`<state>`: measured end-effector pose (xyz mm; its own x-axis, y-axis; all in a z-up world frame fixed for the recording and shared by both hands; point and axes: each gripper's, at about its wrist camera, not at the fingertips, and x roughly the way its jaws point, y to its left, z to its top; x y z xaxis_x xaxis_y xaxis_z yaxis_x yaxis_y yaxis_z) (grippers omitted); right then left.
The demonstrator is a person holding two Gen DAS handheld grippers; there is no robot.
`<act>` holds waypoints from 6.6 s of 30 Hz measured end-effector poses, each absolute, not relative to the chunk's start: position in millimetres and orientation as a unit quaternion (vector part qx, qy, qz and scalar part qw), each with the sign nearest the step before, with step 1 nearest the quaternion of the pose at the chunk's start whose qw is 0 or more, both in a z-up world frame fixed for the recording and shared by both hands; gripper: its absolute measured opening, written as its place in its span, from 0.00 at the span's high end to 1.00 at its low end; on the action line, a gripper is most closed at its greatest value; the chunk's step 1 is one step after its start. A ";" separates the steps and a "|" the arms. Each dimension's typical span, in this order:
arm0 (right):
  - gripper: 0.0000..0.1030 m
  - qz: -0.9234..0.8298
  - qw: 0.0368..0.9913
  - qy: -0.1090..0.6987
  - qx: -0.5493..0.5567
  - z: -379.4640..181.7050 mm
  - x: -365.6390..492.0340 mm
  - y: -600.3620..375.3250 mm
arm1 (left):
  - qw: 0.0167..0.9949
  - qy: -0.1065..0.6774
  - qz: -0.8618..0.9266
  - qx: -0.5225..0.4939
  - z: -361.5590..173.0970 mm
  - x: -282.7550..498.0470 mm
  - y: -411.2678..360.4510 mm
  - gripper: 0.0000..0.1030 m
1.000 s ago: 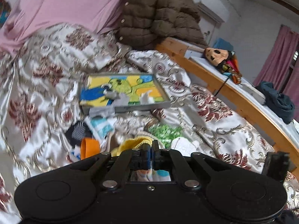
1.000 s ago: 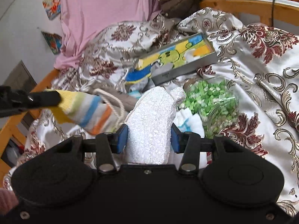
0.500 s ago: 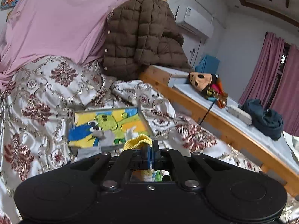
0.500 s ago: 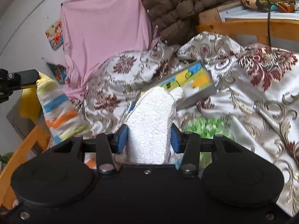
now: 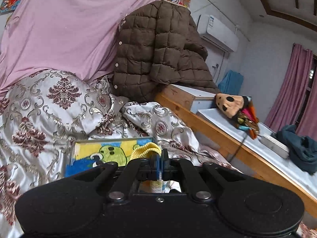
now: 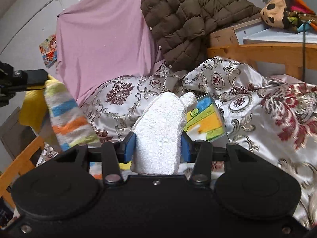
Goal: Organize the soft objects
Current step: 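Carry the yellow sock with the left tool while the right tool carries the terry towel to the tray, then open the left tool over the tray while the right tool releases the terry towel there, then raise both open tools away from the tray, then move both open tools down over the pile of soft items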
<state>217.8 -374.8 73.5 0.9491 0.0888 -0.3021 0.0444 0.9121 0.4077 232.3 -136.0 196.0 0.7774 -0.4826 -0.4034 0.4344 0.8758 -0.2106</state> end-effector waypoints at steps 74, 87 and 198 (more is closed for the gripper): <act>0.01 0.022 0.966 0.139 0.219 99.3 334.5 -396.8 | 0.966 0.204 -0.105 -0.118 117.3 311.1 -103.2 0.01; 0.01 0.028 0.984 0.054 0.165 160.9 239.9 -373.9 | 0.975 0.129 -0.110 -0.141 159.5 228.9 -82.9 0.01; 0.01 -0.034 0.909 0.414 0.008 -59.9 168.5 -208.0 | 0.936 0.296 -0.172 0.088 -4.6 151.5 -18.0 0.01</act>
<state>168.5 -208.0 -59.9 0.6545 -0.0559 -0.7540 0.0690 0.9975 -0.0140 151.5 -18.0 -4.6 0.7660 -0.2698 -0.5836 0.3737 0.9254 0.0627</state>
